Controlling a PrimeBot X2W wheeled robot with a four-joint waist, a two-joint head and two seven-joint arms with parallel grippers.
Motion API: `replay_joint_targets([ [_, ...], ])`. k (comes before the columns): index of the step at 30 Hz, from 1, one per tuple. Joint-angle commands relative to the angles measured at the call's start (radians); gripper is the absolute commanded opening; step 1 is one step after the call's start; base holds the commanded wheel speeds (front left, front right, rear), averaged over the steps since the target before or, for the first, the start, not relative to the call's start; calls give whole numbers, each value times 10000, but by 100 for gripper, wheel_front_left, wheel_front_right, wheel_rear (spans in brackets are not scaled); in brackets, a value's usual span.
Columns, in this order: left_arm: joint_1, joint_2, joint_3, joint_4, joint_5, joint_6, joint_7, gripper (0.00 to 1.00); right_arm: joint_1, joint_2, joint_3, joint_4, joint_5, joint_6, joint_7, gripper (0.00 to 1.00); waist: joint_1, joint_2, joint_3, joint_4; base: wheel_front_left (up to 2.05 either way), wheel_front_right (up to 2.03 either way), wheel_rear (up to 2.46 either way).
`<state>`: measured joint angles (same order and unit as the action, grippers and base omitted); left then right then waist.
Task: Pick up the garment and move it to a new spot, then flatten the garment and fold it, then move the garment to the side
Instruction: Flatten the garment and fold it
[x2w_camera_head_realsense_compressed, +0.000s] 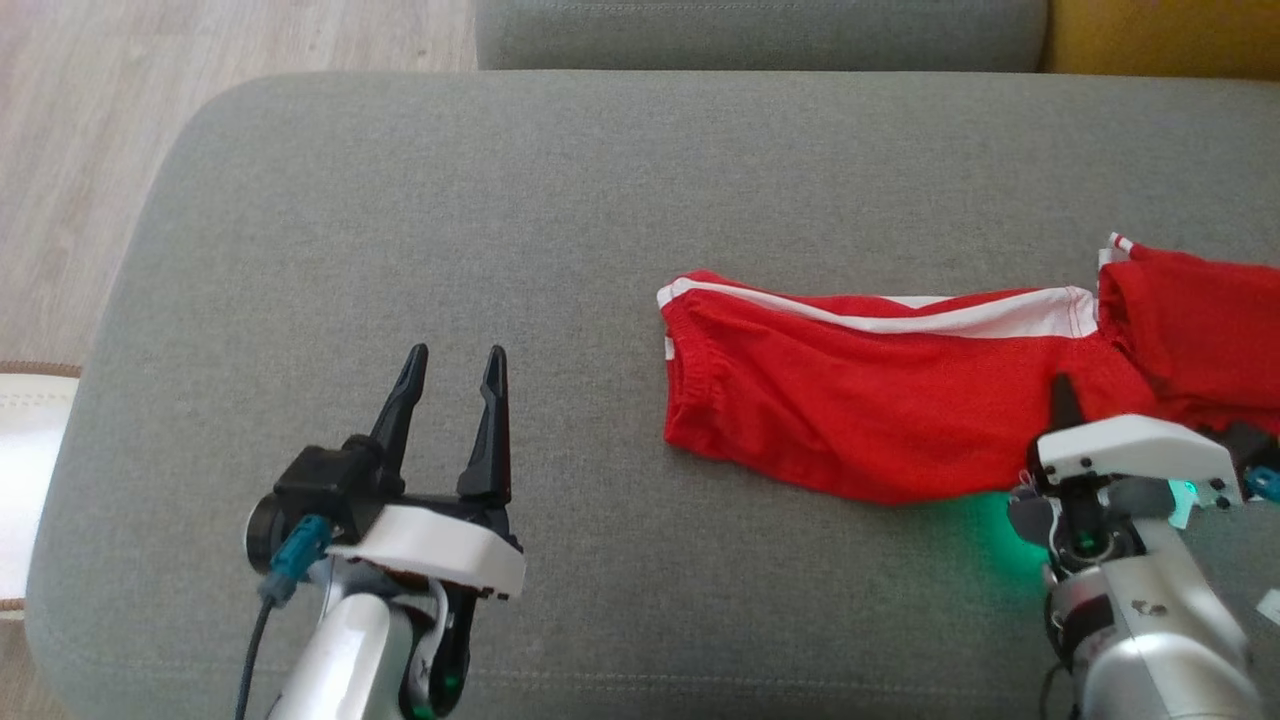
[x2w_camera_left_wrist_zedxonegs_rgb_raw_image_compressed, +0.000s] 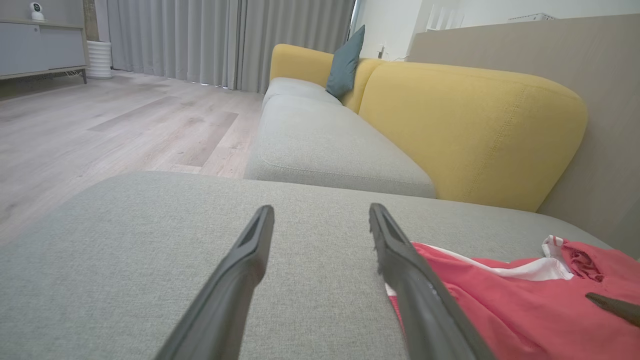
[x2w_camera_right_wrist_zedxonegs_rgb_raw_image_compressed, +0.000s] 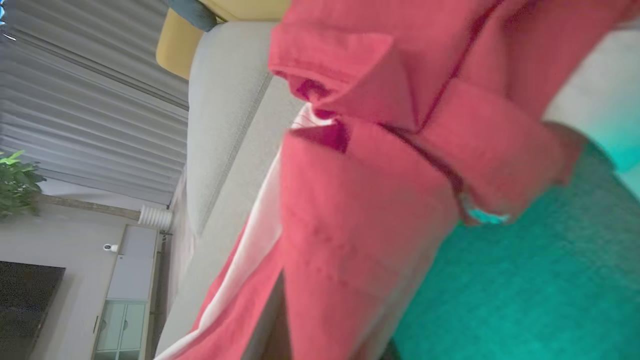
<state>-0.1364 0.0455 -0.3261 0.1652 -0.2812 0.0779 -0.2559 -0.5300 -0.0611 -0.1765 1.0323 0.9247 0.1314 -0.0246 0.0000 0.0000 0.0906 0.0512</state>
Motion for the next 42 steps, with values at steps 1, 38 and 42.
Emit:
replay_joint_targets([
  [1,-204,47,306,-327,160,-4,-59,100,-403,107,545,-473,291,-7,-238,0,0,0,-41,12,0,0,0],
  [38,210,47,152,-144,87,39,-59,100,-709,108,10366,-2261,3635,-7,-2212,100,0,0,-530,1545,0,0,0],
  [42,213,47,105,-149,69,67,-59,100,-727,108,11162,-1887,3880,-7,-2127,100,0,0,-514,1573,0,0,0],
])
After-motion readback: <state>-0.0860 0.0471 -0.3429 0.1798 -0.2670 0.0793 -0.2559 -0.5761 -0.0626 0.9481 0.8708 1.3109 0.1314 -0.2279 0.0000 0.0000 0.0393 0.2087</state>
